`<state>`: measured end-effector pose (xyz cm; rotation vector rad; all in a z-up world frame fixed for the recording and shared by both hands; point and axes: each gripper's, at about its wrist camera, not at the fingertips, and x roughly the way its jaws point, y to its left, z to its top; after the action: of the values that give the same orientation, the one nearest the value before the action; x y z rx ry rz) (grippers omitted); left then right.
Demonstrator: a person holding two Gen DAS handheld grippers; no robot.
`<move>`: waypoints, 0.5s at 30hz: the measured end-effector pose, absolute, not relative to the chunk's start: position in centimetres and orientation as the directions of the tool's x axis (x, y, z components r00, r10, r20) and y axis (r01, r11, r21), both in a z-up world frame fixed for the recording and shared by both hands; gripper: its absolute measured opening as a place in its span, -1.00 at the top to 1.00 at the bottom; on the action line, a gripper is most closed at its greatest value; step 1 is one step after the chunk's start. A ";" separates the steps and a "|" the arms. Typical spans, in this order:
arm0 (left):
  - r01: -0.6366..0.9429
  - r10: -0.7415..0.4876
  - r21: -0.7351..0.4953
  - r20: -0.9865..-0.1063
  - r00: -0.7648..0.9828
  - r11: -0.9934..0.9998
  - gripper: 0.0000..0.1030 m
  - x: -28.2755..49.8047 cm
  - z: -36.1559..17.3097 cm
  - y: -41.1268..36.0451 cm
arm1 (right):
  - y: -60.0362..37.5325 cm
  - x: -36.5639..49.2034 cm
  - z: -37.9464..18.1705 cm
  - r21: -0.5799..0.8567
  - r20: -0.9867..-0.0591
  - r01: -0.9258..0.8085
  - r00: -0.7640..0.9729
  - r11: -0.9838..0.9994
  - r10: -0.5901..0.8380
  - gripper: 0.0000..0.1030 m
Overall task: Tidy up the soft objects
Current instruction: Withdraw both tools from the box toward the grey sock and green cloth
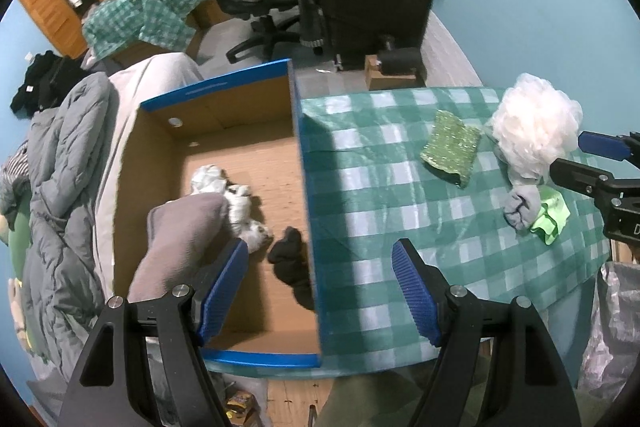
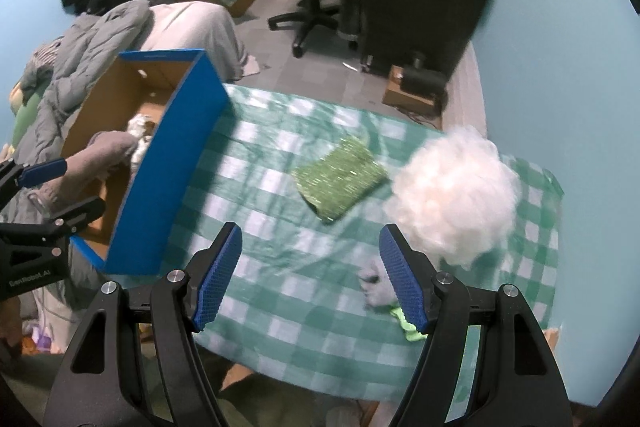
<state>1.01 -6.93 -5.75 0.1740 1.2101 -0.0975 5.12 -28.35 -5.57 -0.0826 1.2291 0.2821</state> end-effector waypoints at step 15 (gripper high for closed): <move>0.267 -0.010 0.073 -0.955 0.296 0.961 -0.48 1.9 -7.9 -13.1 | -36.5 3.5 -7.4 0.064 -0.952 -0.138 0.289 0.988 0.103 -0.40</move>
<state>1.89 -13.05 -7.86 0.2348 1.2596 -0.1863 3.46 -36.50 -7.38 -0.0324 1.2677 0.1608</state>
